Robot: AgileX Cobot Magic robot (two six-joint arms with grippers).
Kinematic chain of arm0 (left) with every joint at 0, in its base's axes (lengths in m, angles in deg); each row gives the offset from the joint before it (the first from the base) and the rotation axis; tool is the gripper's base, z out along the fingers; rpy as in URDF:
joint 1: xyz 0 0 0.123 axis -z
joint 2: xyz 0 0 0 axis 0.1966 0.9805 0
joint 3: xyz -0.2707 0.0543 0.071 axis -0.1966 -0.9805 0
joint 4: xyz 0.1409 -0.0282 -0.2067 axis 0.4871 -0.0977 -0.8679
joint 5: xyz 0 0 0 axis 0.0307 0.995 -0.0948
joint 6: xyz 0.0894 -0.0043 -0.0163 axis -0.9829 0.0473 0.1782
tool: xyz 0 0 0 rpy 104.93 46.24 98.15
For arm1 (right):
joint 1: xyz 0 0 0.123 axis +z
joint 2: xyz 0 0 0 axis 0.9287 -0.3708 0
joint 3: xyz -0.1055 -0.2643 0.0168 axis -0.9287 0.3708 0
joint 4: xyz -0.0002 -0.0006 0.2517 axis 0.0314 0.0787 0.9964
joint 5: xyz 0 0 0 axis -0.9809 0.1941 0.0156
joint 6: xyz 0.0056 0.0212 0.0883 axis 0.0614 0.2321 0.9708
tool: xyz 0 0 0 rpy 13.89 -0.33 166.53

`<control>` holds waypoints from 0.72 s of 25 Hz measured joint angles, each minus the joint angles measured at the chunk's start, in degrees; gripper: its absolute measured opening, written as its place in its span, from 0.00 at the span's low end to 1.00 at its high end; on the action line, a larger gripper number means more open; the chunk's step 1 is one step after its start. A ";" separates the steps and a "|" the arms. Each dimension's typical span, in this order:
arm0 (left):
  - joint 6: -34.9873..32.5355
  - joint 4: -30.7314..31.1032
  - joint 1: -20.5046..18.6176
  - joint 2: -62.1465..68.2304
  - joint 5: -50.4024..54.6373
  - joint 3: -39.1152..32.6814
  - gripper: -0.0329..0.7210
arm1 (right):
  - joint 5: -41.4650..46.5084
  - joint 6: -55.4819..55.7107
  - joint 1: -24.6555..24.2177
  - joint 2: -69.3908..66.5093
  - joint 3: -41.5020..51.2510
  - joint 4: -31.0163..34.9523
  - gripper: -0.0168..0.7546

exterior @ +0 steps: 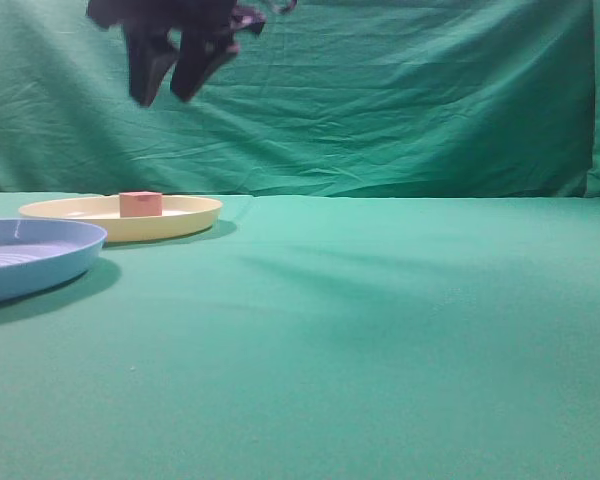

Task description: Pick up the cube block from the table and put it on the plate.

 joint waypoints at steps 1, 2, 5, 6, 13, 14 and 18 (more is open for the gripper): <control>0.00 0.00 0.00 0.00 0.00 0.00 0.04 | 5.45 0.25 0.00 3.30 -0.15 -1.49 0.28; 0.00 0.00 0.00 0.00 0.00 0.00 0.04 | 9.14 0.73 0.00 5.66 -0.24 -2.69 0.17; 0.00 0.00 0.00 0.00 0.00 0.00 0.04 | 19.23 3.73 -0.35 13.24 -0.51 -3.88 0.02; 0.00 0.00 0.00 0.00 0.00 0.00 0.04 | 21.11 4.82 -0.64 15.15 -0.55 -3.88 0.02; 0.00 0.00 0.00 0.00 0.00 0.00 0.04 | 24.94 9.55 -5.76 30.33 5.03 -4.11 0.02; 0.00 0.00 0.00 0.00 0.00 0.00 0.04 | 24.94 9.67 -6.09 32.91 7.90 -4.24 0.02; 0.00 0.00 0.00 0.00 0.00 0.00 0.04 | 20.94 9.79 -6.44 42.93 22.24 -3.49 0.02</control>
